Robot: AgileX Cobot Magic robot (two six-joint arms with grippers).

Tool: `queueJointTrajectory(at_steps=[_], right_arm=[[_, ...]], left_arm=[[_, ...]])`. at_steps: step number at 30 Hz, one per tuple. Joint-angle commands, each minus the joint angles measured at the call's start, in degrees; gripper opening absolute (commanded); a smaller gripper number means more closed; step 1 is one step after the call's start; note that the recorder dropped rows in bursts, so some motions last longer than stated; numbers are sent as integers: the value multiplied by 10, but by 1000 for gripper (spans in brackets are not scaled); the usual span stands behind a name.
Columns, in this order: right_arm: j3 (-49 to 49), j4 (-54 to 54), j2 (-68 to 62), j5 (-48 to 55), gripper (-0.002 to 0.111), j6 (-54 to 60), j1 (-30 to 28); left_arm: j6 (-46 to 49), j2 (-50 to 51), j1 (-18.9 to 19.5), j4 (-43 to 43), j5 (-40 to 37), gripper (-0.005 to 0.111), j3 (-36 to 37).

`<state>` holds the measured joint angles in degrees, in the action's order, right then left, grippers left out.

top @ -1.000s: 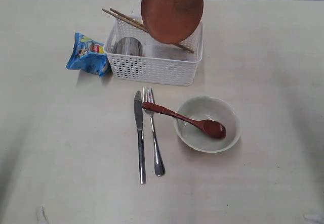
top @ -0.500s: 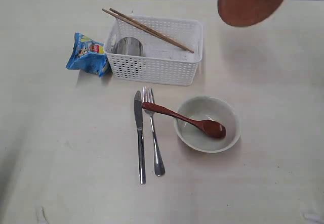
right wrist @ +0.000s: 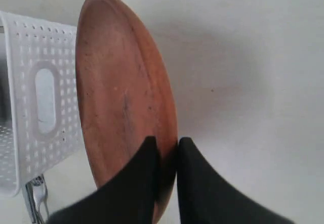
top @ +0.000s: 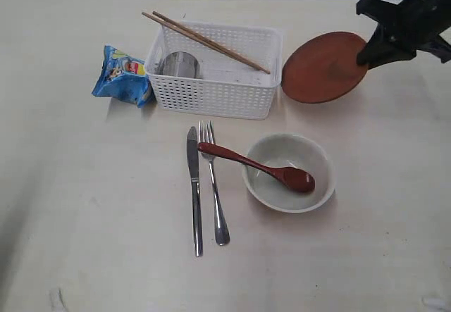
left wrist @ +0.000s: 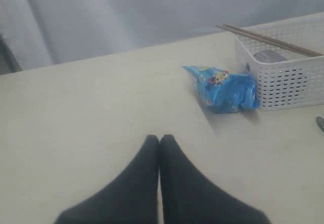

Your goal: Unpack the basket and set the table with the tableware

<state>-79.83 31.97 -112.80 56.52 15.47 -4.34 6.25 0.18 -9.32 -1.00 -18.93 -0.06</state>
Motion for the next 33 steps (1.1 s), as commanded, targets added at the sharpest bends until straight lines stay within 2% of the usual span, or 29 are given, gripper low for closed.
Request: queueJointTrajectory(at_steps=[1, 11, 13, 17, 19, 26, 33], right_arm=[[0, 57, -31, -12, 0, 35, -1], [0, 72, -60, -21, 0, 79, -1], [0, 69, -61, -14, 8, 81, -1], [-3, 67, -61, -10, 41, 81, -1], [-9, 57, -60, -9, 48, 77, -1], [-32, 11, -32, -7, 48, 62, -1], [-54, 45, 1, 18, 48, 73, 24]], left_arm=[[0, -2, -3, -2, 4, 0, 1], [0, -2, -3, -2, 4, 0, 1], [0, -2, -3, -2, 4, 0, 1], [0, -2, -3, -2, 4, 0, 1], [0, -2, -3, -2, 4, 0, 1], [0, -2, -3, -2, 4, 0, 1], [-2, -2, -3, -2, 4, 0, 1]])
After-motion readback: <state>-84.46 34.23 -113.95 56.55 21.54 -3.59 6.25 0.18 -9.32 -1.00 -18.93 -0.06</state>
